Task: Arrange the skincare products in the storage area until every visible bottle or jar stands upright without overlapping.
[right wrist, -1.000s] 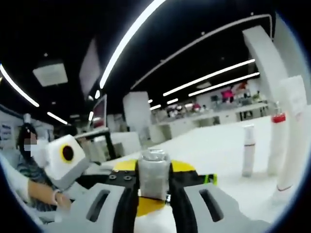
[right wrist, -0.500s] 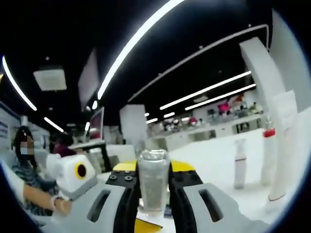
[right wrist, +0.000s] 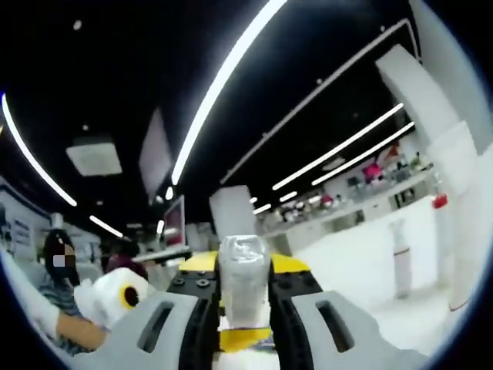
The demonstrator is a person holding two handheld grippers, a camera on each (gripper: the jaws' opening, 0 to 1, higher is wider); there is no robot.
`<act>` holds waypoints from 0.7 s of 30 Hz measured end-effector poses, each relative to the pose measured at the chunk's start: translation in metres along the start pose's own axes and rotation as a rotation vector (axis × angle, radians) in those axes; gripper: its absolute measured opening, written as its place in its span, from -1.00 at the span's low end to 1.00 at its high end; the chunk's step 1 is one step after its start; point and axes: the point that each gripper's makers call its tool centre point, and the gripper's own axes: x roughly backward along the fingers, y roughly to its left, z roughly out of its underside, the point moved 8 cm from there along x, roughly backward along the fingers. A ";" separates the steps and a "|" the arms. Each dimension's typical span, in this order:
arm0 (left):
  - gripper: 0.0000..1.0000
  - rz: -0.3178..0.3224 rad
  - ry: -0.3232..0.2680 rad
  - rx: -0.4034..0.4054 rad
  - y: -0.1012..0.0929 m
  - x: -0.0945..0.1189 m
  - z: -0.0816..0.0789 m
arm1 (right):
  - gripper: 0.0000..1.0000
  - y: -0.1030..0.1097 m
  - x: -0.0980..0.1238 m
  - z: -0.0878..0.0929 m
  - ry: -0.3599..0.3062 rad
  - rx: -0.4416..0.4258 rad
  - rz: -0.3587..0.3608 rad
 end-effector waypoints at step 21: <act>-0.61 -0.205 0.155 -0.683 0.039 -0.004 0.034 | -0.07 0.029 -0.003 0.018 0.102 0.835 0.088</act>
